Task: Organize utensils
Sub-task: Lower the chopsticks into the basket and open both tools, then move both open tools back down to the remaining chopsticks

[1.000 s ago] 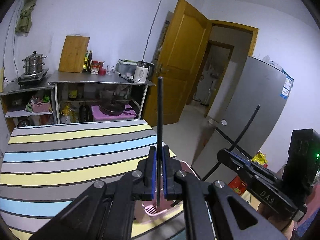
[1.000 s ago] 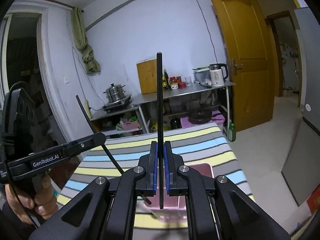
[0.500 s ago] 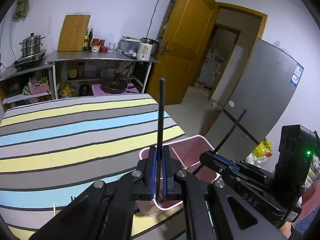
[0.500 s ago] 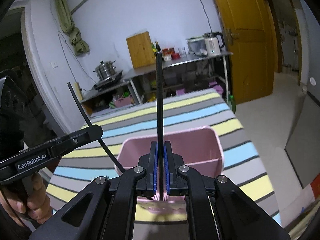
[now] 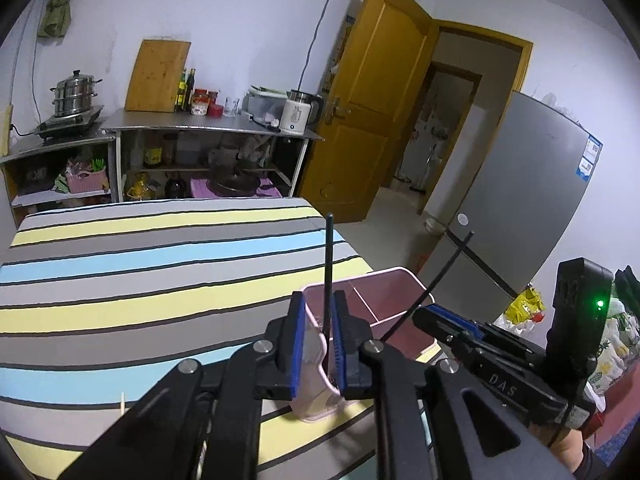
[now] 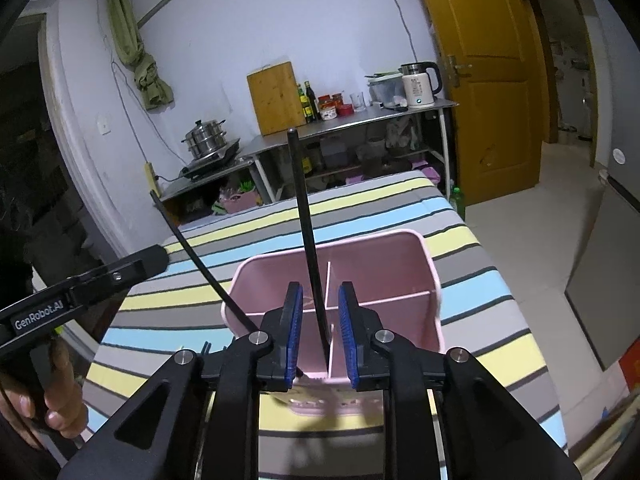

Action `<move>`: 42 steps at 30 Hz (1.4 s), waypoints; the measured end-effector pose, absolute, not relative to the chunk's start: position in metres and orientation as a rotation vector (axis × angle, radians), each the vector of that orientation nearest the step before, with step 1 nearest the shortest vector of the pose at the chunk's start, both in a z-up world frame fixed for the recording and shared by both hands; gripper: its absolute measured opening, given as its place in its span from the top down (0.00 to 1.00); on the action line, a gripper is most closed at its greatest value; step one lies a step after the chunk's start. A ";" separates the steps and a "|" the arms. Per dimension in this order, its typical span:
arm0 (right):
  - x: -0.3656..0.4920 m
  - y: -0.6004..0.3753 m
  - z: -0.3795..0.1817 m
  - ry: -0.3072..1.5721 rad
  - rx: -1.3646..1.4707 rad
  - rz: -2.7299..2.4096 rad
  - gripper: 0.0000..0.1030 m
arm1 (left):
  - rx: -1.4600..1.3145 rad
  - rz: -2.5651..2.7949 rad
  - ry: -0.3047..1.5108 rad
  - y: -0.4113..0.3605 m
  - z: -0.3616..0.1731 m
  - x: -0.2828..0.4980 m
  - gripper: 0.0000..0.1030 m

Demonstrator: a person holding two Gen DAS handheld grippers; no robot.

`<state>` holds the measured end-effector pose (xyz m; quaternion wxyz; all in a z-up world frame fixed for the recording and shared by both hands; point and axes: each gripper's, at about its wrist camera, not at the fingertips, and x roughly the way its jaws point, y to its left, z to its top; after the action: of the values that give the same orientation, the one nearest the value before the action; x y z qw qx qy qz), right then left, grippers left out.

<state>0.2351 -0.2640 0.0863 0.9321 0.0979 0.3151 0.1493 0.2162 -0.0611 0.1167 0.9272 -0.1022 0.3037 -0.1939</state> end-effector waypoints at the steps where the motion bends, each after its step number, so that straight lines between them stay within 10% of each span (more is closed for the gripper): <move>1: 0.232 -0.265 0.088 0.641 0.205 0.302 0.81 | -0.209 -0.393 0.616 -0.058 0.118 0.211 0.87; 42: 0.123 -0.194 0.026 0.764 0.112 0.465 0.81 | -0.227 -0.160 0.827 0.018 -0.020 0.133 0.83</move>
<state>0.1228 -0.1939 0.0258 0.9001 0.0539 0.3694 0.2247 0.1334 0.0177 -0.0201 0.9063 -0.1101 0.4006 -0.0776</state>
